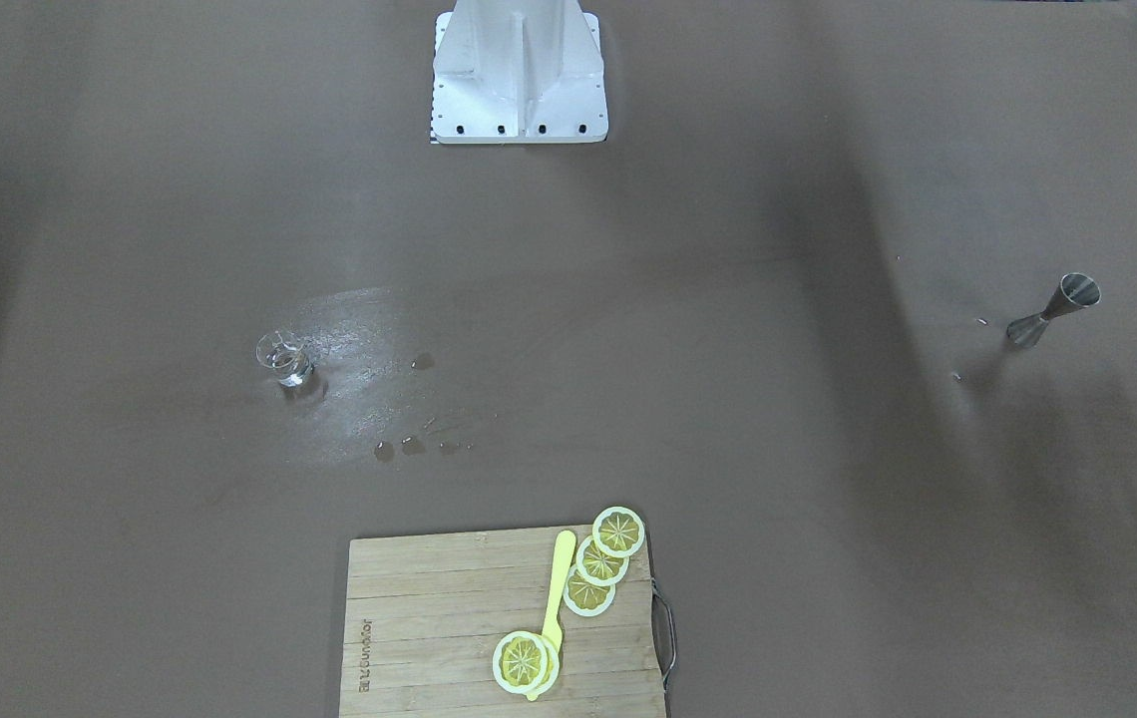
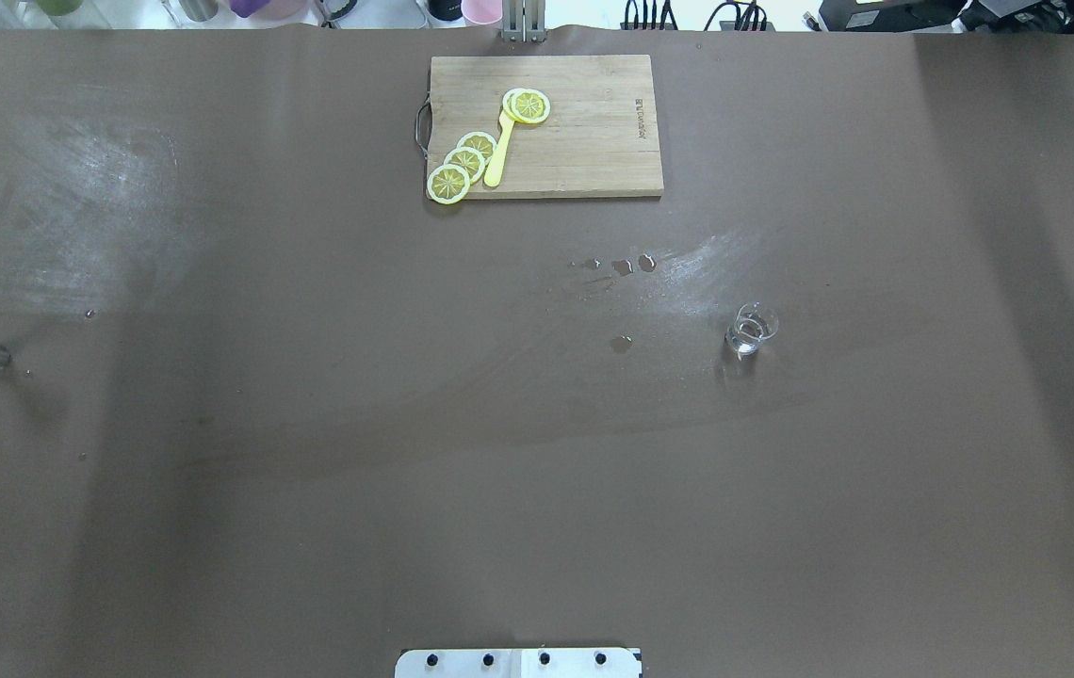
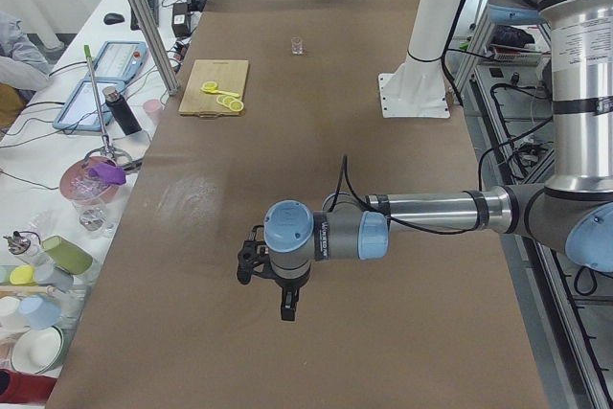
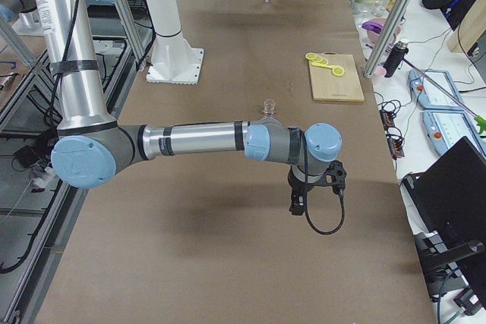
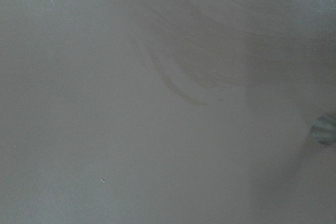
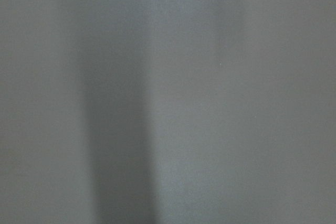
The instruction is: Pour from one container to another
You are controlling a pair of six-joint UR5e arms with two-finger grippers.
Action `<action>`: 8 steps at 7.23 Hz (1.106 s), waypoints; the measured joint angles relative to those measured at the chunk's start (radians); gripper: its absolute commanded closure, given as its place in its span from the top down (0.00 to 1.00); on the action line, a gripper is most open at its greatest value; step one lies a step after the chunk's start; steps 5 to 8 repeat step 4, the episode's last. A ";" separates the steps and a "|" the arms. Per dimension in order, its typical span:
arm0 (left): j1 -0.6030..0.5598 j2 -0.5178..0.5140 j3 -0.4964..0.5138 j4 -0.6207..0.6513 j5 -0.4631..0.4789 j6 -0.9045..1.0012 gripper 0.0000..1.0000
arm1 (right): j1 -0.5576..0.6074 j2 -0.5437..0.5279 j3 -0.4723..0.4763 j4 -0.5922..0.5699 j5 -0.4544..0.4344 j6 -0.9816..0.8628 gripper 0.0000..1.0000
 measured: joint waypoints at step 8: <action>0.002 -0.003 0.020 0.003 0.004 0.042 0.98 | 0.000 0.000 -0.001 -0.001 0.000 0.000 1.00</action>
